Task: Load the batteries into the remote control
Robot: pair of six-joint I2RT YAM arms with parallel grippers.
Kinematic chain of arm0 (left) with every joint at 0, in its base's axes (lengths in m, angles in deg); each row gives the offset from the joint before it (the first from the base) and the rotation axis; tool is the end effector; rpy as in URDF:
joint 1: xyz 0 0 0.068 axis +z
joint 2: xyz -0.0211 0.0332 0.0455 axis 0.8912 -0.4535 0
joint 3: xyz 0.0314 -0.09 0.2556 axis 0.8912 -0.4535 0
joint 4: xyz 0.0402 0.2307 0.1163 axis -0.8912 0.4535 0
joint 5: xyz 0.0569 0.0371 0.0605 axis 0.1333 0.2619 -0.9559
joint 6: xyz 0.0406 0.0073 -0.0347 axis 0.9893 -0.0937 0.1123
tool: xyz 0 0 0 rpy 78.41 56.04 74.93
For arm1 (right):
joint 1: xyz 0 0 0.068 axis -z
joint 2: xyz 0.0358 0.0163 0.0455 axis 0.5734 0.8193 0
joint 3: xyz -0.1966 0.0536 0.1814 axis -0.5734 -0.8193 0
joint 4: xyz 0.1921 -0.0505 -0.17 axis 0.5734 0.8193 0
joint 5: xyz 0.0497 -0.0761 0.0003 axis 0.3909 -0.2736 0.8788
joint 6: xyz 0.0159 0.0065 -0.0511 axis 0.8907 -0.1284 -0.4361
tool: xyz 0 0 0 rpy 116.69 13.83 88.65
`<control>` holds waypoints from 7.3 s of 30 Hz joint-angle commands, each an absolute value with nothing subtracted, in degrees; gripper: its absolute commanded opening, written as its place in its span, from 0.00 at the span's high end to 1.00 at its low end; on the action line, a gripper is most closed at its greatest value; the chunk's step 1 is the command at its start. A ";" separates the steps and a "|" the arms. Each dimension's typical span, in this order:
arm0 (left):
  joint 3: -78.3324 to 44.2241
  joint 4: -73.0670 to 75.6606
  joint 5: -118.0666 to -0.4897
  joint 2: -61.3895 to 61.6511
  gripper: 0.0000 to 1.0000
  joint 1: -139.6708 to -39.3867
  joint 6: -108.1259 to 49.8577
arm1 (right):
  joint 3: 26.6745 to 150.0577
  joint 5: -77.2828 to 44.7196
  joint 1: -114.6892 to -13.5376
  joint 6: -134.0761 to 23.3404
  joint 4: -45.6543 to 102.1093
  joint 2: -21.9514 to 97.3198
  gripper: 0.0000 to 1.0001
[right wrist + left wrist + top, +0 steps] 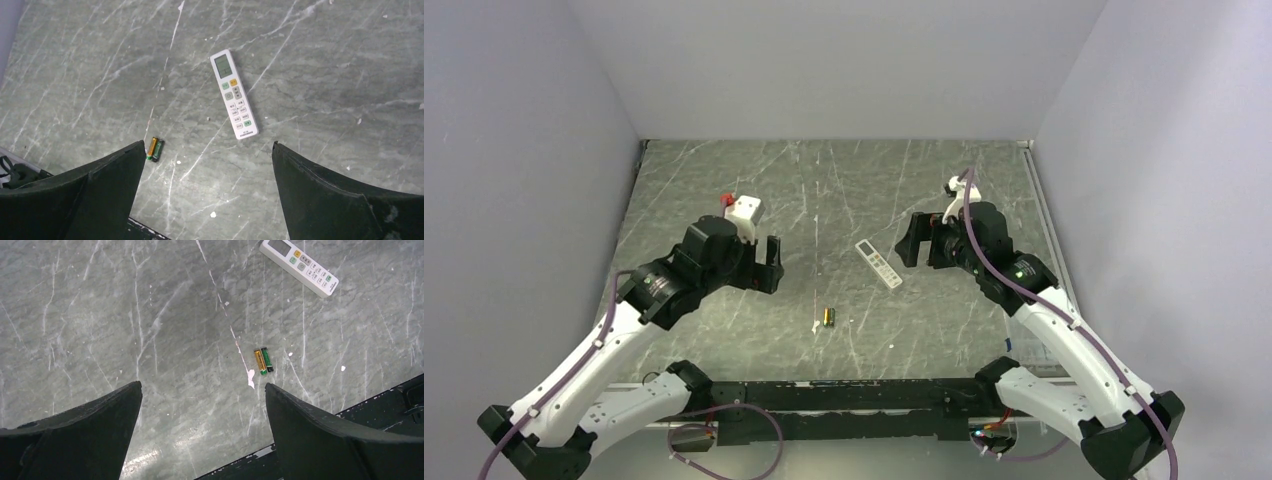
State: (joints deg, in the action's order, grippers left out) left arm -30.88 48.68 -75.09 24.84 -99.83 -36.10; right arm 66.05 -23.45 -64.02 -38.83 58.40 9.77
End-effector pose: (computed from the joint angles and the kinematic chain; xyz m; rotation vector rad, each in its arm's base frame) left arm 0.1423 -0.1006 0.3431 0.2845 2.2302 -0.3820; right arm 0.1755 0.0978 0.3296 -0.1119 2.1519 0.5502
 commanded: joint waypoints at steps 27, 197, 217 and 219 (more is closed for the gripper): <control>-30.11 52.92 -81.66 21.16 0.01 -99.68 -35.24 | 68.21 -24.42 -66.09 -46.49 56.99 30.11 0.12; -48.06 16.88 -9.78 36.35 0.15 -99.32 -64.35 | 59.71 38.13 -86.61 -29.29 34.04 17.84 1.00; -48.79 19.15 -11.15 34.80 0.78 -99.28 -63.09 | 61.07 35.70 -88.86 -30.71 37.16 19.80 1.00; -48.79 19.82 -11.72 34.99 0.99 -99.29 -62.89 | 61.12 35.18 -88.86 -30.80 37.48 19.80 1.00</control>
State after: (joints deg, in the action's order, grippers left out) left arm -48.73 20.74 -11.95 34.46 -99.37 -63.29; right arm 58.58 36.48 -88.66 -29.54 38.00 20.04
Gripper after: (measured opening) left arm 0.443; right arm 0.416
